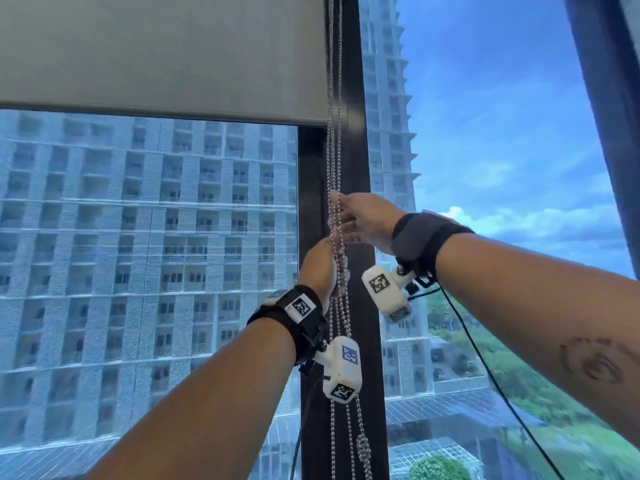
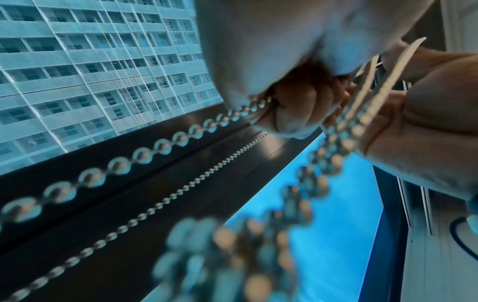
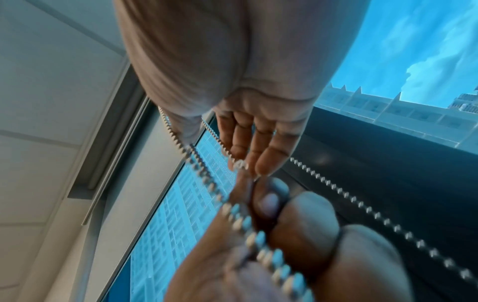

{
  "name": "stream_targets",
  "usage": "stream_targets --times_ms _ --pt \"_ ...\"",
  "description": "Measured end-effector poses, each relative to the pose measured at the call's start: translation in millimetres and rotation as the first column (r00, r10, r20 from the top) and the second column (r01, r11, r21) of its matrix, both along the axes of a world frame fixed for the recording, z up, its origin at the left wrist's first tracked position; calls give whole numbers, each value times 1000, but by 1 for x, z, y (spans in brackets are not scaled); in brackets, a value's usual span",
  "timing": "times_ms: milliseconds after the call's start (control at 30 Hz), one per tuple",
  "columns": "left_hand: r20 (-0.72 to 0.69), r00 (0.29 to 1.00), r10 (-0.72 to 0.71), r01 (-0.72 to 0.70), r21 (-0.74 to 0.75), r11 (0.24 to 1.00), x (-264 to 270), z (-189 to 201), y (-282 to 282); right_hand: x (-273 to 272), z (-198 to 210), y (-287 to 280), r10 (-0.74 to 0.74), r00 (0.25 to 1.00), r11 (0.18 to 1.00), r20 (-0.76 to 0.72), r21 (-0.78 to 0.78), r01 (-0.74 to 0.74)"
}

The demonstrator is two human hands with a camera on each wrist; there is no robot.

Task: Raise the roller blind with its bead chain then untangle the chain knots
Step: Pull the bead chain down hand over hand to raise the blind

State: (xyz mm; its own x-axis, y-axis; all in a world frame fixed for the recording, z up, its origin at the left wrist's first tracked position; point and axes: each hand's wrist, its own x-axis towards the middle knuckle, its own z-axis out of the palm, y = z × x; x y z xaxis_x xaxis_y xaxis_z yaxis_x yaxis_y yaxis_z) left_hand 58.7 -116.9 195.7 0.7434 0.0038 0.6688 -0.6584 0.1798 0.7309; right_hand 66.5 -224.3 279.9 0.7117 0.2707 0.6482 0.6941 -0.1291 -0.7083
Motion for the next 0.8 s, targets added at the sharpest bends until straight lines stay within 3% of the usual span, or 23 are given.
stream_targets --times_ms 100,200,267,367,533,667,800 --pt "-1 999 41 -41 25 999 -1 -9 2 0 1 9 24 998 998 -51 61 -20" --pt "4 999 37 -37 59 998 1 -15 0 8 -6 17 83 990 952 -118 302 -43" --pt "49 999 21 -25 80 996 7 -20 0 17 -10 23 36 990 919 -137 394 21" --pt "74 997 -38 26 167 986 12 -26 3 21 -23 27 172 966 851 -191 523 -47" --pt "32 999 32 -38 218 975 22 -39 15 23 -49 25 393 896 769 -208 608 -196" --pt "39 981 192 -195 209 958 27 -39 30 20 -65 25 458 866 746 -199 616 -253" --pt "118 954 276 -294 173 940 27 -14 35 16 -75 27 421 886 774 -195 586 -240"
